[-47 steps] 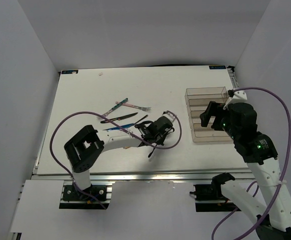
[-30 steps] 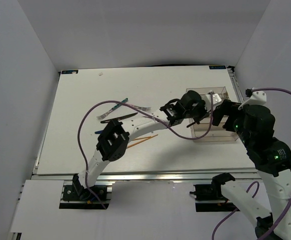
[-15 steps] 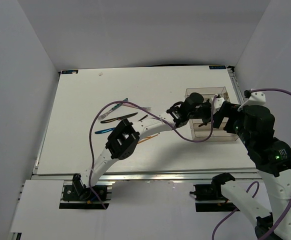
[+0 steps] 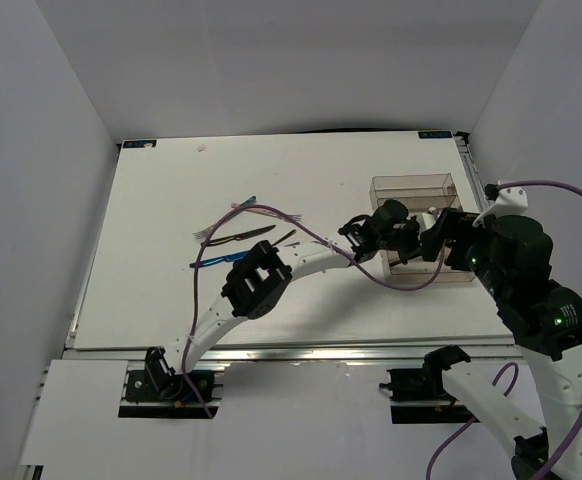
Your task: Sort the eating utensils into containers
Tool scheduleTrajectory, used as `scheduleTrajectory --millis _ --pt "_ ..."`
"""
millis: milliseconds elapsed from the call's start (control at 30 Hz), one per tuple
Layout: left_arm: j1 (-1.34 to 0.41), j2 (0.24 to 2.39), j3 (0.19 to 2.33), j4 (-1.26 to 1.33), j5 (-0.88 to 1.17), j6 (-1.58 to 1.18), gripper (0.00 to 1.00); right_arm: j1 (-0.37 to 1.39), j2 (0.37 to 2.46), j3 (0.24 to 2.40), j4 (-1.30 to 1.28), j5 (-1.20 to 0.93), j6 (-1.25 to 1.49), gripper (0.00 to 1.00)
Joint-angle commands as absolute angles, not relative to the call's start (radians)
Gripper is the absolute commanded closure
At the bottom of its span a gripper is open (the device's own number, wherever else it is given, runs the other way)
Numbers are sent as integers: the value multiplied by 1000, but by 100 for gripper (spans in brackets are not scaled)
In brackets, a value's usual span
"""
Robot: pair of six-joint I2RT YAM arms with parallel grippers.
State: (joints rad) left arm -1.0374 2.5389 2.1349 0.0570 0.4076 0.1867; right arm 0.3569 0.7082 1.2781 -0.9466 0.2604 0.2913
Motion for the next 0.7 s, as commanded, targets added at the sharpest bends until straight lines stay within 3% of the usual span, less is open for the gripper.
scheduleTrajectory --millis 0,167,333,567,600,667 --pt "-1043 2510 2128 11 413 232 100 365 703 1258 -907 227 278 11" --pt "-1046 2494 2120 6 437 222 91 368 707 1239 -902 222 275 11" --pt "-1049 2467 2108 32 422 178 36 368 710 1255 -908 232 270 11" --pt "-1048 2329 1997 150 269 86 18 368 715 1305 -916 242 281 11" --pt "-1045 2295 1984 147 193 74 2 367 710 1308 -913 245 282 11" --pt "-1035 2246 1947 135 103 20 2 367 706 1305 -905 250 290 11"
